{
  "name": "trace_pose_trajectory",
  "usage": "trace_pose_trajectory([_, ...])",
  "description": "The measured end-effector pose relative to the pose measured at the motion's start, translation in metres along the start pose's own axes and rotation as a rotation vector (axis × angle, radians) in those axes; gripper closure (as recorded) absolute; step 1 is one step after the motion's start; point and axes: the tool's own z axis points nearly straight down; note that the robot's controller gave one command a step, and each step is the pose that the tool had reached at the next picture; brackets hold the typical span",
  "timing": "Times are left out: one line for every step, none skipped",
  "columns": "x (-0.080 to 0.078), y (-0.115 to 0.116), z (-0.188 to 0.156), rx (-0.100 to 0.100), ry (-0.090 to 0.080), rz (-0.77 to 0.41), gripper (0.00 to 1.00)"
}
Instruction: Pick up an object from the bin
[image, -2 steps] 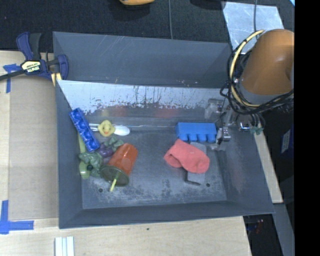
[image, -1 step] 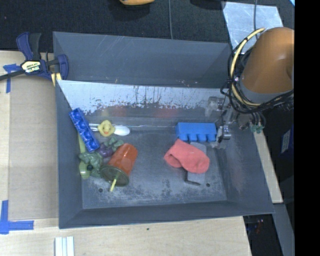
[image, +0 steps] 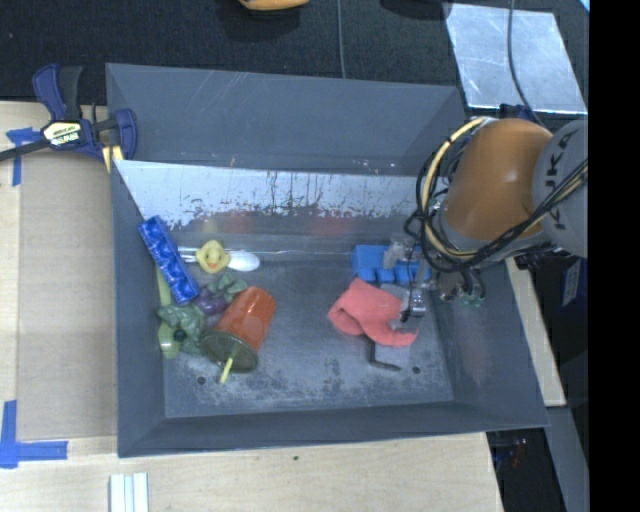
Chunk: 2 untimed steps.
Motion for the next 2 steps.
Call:
trace_pose_trajectory([0.014, 0.010, 0.022, 0.001, -0.001, 0.057, 0.00])
trace_pose_trajectory([0.028, 0.020, 0.024, -0.001, 0.001, 0.074, 0.00])
